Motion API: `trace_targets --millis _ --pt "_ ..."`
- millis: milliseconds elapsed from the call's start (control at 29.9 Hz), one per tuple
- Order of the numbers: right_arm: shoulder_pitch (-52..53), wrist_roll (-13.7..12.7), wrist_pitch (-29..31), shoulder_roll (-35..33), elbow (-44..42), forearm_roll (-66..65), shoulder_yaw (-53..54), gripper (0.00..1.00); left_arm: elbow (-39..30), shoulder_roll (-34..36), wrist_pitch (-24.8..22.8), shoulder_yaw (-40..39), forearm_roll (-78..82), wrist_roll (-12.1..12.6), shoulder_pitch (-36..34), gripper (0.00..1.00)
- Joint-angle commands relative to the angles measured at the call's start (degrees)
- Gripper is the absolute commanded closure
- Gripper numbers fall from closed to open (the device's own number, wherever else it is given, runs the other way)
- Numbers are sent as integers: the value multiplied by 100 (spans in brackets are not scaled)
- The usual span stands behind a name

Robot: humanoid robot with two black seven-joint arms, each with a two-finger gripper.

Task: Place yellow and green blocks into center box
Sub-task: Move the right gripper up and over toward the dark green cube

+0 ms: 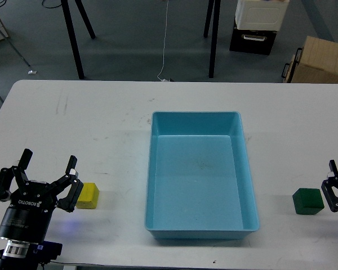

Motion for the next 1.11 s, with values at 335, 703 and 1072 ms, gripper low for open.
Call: trace_targets --millis 335,703,1072 --pt "317 -25 570 177 -230 482 415 0 0 32 0 4 0 3 -7 0" --pt "562 -236 -516 -2402 -230 439 442 0 0 -12 0 22 0 30 -305 0" --pt "3573 -816 -736 -5281 -967 -957 -1770 0 44 -3 22 22 9 12 -595 0"
